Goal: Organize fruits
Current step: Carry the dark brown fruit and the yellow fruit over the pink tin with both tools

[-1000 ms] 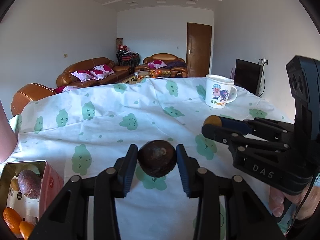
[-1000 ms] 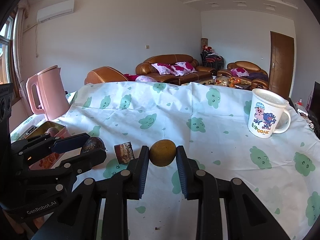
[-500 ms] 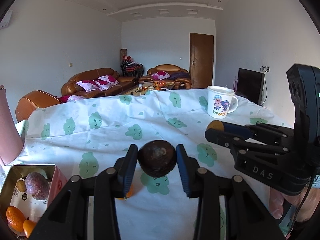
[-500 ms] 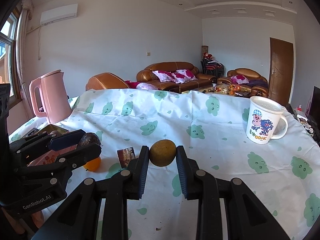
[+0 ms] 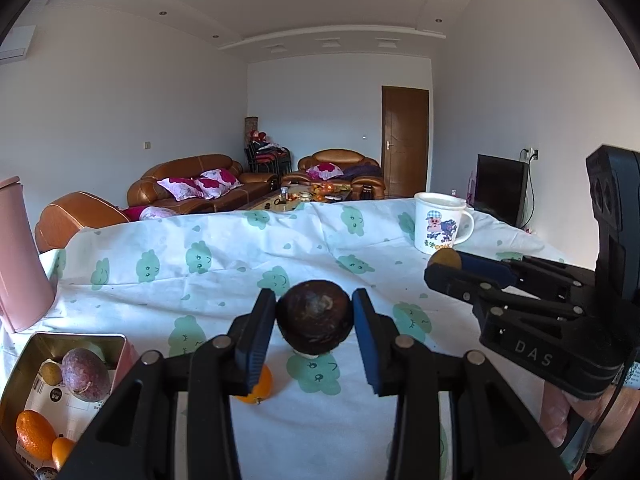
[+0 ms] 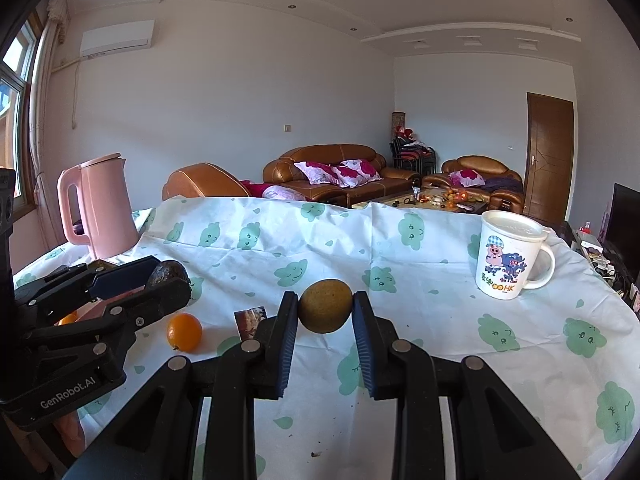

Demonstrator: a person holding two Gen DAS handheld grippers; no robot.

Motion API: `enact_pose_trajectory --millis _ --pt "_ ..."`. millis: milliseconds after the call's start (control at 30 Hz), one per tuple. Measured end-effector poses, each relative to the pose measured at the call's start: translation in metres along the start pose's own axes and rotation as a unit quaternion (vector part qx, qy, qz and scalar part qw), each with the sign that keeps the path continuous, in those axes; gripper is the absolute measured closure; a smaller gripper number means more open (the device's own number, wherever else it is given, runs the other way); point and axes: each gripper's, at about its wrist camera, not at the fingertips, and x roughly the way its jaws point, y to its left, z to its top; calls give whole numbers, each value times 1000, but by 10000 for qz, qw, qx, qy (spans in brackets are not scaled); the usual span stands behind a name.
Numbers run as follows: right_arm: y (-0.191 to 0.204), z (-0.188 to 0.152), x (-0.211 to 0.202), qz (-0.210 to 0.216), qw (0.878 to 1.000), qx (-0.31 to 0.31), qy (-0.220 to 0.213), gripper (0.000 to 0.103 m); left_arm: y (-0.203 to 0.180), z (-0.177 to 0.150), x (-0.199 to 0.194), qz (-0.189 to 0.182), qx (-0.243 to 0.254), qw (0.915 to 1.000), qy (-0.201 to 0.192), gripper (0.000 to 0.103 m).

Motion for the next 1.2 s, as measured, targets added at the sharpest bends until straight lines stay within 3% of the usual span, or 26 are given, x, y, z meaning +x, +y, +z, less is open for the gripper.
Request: enact_pose_trajectory --millis 433,767,1200 --pt "74 11 -4 831 9963 -217 87 74 39 -9 -52 64 -204 9998 -25 62" --pt "150 12 -8 1615 9836 -757 287 73 99 -26 -100 643 -435 9969 112 62" --pt "221 0 -2 2284 9624 -1315 654 73 168 -52 -136 1240 -830 9883 309 62"
